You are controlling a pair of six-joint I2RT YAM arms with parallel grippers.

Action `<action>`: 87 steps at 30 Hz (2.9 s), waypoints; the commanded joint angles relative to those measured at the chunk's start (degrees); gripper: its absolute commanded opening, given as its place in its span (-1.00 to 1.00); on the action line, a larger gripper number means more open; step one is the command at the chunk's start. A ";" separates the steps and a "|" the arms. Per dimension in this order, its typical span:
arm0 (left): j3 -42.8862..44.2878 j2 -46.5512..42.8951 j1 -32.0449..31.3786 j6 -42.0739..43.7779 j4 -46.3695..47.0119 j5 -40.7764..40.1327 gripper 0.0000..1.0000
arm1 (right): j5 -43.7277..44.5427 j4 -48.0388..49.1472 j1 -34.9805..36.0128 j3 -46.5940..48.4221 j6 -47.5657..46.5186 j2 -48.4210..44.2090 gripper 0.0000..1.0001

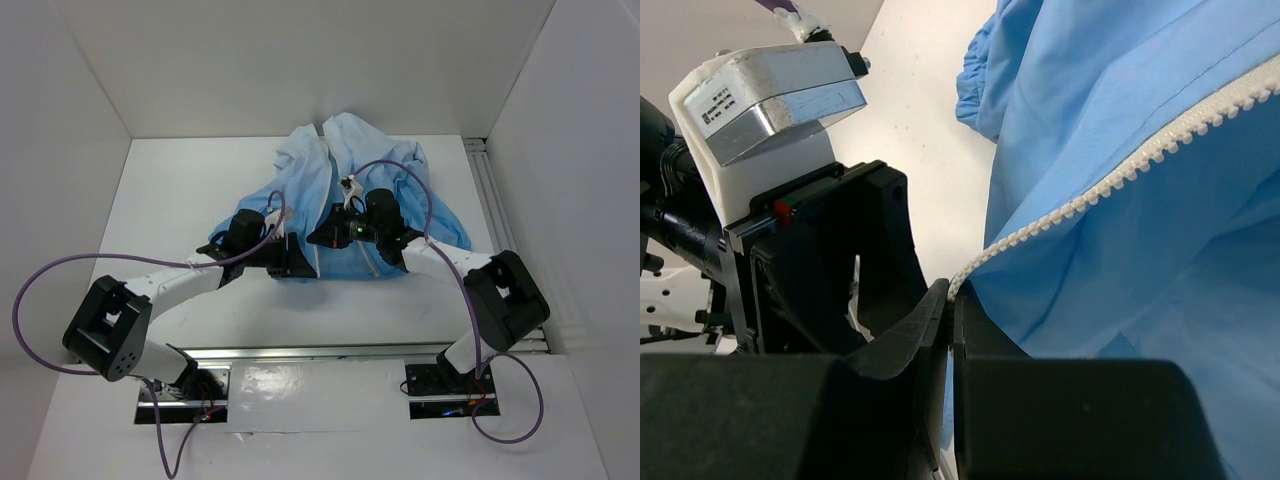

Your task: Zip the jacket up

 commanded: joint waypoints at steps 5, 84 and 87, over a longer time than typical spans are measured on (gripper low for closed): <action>-0.55 -0.66 -0.06 -2.56 3.68 1.40 -0.36 | -0.41 1.51 -0.38 -0.13 -1.35 -2.49 -0.86; 8.76 10.68 3.19 -2.04 -1.59 -1.06 -1.00 | 42.22 -47.61 -6.44 8.57 -13.04 -4.24 -1.00; 8.76 11.29 3.19 -2.04 -1.59 -1.06 -1.00 | 41.08 -49.28 -6.44 10.24 -13.57 -7.75 -1.00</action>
